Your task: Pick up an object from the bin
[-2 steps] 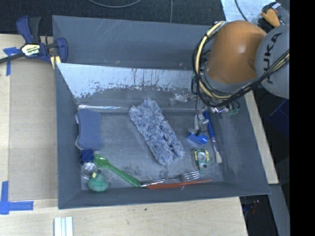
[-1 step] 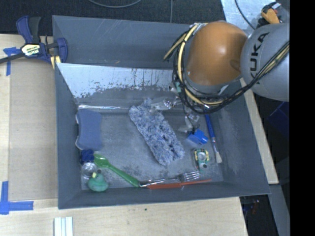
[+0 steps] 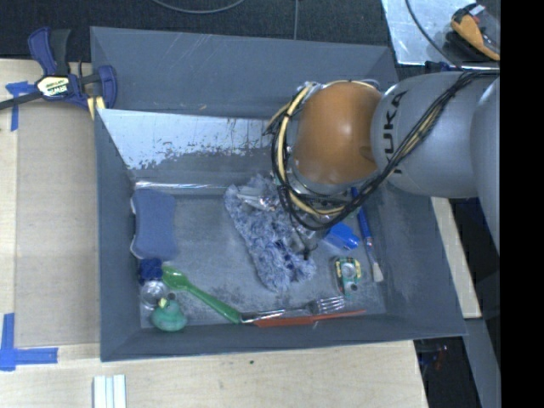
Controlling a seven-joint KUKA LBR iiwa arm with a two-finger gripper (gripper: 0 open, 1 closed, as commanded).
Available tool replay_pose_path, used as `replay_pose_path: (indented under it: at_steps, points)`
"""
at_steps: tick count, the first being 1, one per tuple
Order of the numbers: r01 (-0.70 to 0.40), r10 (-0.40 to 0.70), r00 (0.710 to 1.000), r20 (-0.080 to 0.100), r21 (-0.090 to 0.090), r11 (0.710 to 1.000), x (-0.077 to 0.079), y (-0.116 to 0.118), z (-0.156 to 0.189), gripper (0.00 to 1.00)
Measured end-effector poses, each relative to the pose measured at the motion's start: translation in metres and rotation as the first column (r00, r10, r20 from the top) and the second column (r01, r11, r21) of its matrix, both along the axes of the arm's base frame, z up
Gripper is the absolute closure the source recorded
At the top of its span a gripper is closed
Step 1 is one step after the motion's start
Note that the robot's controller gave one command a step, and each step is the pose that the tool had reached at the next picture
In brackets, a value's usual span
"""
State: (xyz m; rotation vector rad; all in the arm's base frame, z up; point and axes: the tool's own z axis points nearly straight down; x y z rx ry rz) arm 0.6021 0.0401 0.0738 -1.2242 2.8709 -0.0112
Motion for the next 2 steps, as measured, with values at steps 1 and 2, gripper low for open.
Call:
replay_pose_path:
  at_steps: [1, 2]
  points:
    - [-0.559, 0.559, 0.829, 0.010, -0.022, 0.829, -0.0055, 0.0020, 0.0039, 1.00]
    - [-0.558, 0.558, 0.830, 0.010, -0.021, 0.830, -0.0055, 0.0020, 0.0039, 1.00]
